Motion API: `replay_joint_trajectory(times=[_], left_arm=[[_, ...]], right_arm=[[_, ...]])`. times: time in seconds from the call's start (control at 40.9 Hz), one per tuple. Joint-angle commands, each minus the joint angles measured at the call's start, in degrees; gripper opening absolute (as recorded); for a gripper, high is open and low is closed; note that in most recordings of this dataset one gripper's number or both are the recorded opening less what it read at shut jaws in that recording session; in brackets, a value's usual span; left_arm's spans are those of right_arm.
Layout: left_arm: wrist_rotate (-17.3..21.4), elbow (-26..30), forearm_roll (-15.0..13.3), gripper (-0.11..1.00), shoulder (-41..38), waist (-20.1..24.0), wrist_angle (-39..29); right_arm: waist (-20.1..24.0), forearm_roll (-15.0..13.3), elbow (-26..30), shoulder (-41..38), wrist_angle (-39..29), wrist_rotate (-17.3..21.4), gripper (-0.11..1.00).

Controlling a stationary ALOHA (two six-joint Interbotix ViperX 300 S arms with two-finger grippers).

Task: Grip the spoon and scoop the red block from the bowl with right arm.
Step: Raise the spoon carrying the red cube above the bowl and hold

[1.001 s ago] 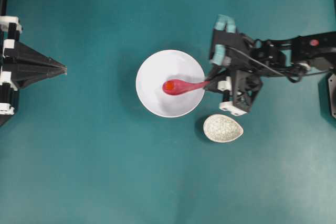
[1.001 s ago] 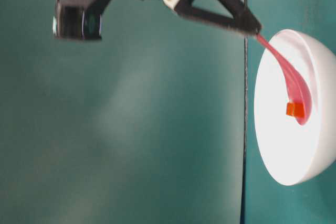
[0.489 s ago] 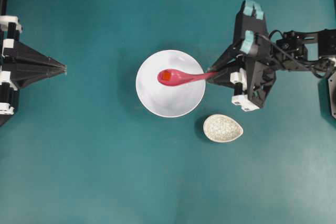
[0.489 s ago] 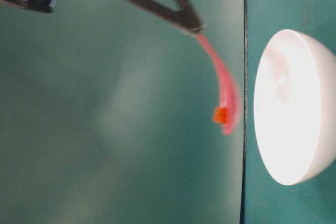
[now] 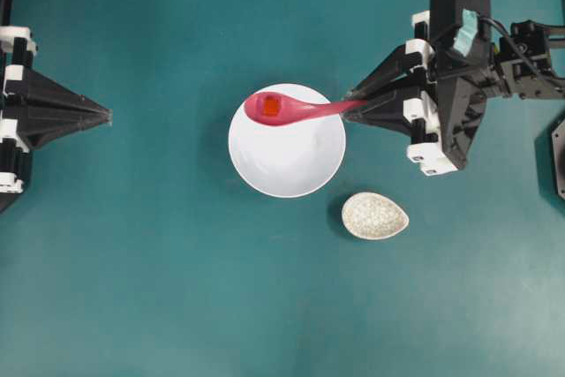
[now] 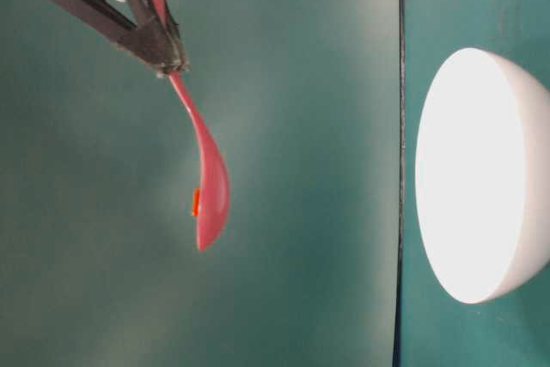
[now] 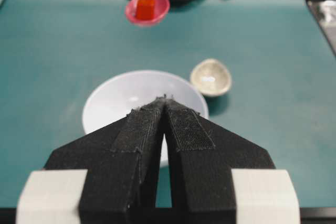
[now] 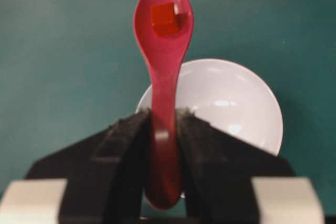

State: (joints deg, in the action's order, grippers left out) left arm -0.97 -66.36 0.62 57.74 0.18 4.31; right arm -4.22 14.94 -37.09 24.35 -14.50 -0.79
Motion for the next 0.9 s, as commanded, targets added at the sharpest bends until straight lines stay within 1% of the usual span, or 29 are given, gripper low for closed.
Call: replay_joint_trajectory(times=[0.0, 0.879], left_arm=[[0.0, 1.8, 0.2, 0.0, -0.3, -0.1, 0.4], [0.1, 1.8, 0.2, 0.0, -0.2, -0.1, 0.8]], right_arm=[[0.1, -0.1, 1.7, 1.0, 0.1, -0.1, 0.25], [-1.0, -0.7, 1.8, 1.1, 0.4, -0.4, 0.25]])
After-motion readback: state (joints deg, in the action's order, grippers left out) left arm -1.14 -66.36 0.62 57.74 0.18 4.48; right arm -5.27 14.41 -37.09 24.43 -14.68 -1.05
